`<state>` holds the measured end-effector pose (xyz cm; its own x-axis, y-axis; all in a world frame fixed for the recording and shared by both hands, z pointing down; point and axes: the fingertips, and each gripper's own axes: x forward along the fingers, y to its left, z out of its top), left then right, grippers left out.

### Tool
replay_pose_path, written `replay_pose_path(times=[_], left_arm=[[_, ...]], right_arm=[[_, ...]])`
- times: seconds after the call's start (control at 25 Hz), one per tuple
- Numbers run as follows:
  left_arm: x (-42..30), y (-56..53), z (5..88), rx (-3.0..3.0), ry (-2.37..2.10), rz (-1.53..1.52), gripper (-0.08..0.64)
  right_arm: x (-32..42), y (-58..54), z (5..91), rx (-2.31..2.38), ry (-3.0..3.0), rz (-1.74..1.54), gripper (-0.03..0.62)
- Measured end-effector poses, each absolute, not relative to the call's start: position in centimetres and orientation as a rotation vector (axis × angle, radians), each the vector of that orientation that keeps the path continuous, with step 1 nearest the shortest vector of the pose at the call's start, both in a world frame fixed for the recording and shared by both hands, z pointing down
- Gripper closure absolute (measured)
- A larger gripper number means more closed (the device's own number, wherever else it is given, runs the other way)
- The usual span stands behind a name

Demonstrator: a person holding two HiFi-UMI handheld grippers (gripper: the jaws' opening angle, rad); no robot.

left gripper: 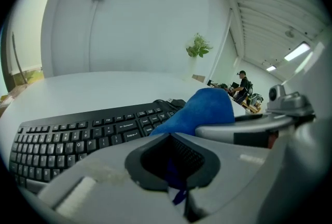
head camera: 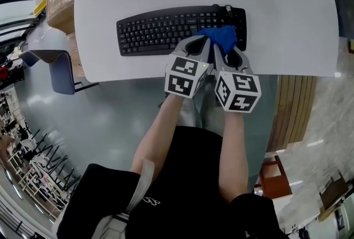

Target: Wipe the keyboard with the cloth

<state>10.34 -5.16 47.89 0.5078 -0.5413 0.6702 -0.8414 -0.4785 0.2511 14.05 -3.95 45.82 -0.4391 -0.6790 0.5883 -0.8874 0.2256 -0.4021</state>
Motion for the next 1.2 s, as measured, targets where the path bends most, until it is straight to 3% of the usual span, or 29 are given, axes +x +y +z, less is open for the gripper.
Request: replay_pose_path(times=[1.2], left_arm=[[20.4,-4.8,47.4,2.277,-1.055,0.675,0.565]], right_arm=[[24.2,-3.2,47.2,1.581,-2.167,1.103,0.500]])
